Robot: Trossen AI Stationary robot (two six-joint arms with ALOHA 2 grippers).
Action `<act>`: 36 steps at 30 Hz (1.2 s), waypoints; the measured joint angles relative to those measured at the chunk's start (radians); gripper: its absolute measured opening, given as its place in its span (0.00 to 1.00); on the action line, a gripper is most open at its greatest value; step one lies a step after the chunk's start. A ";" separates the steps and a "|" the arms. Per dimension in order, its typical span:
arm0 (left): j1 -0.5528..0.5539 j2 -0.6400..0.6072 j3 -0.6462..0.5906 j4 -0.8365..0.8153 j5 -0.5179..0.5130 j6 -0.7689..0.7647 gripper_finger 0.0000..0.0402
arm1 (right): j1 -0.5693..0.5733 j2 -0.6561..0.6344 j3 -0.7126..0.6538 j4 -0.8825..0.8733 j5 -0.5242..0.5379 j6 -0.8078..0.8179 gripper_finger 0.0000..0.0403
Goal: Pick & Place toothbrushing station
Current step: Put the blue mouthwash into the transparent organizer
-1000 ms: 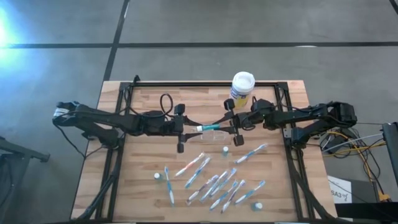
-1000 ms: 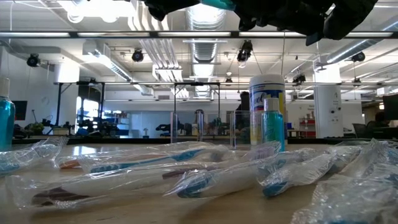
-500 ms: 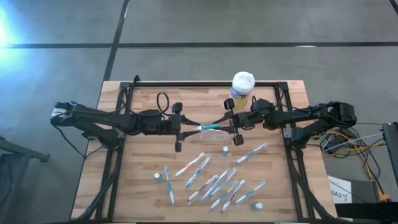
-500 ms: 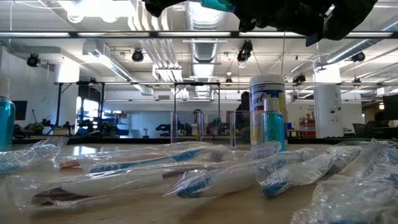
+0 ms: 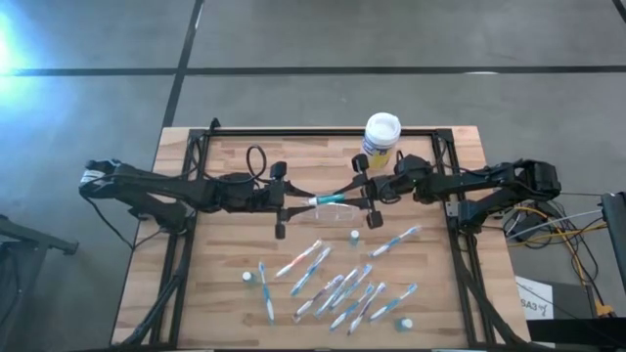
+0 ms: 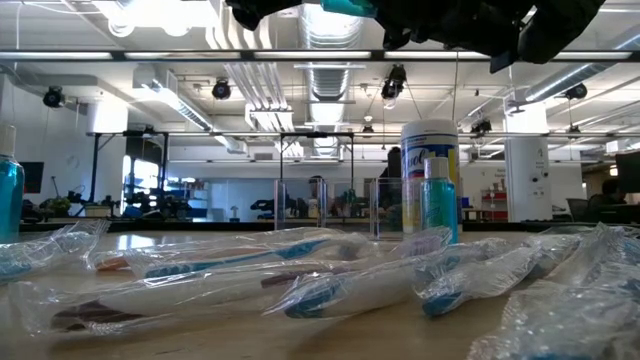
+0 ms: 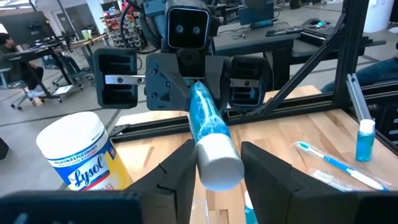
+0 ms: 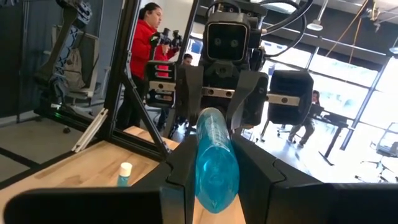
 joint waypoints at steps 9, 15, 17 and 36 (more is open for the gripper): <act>0.008 0.003 -0.014 0.030 -0.032 -0.019 0.41 | -0.001 -0.002 0.004 0.009 0.003 -0.006 0.18; 0.010 0.003 -0.014 0.048 -0.033 0.001 0.42 | 0.000 -0.002 0.004 0.005 0.003 -0.003 0.19; 0.010 0.003 -0.014 0.050 -0.033 0.011 0.42 | 0.000 -0.002 0.004 0.004 0.003 -0.004 0.19; 0.013 0.004 -0.014 0.055 -0.034 0.025 0.25 | 0.000 -0.002 0.003 0.003 0.013 -0.004 0.19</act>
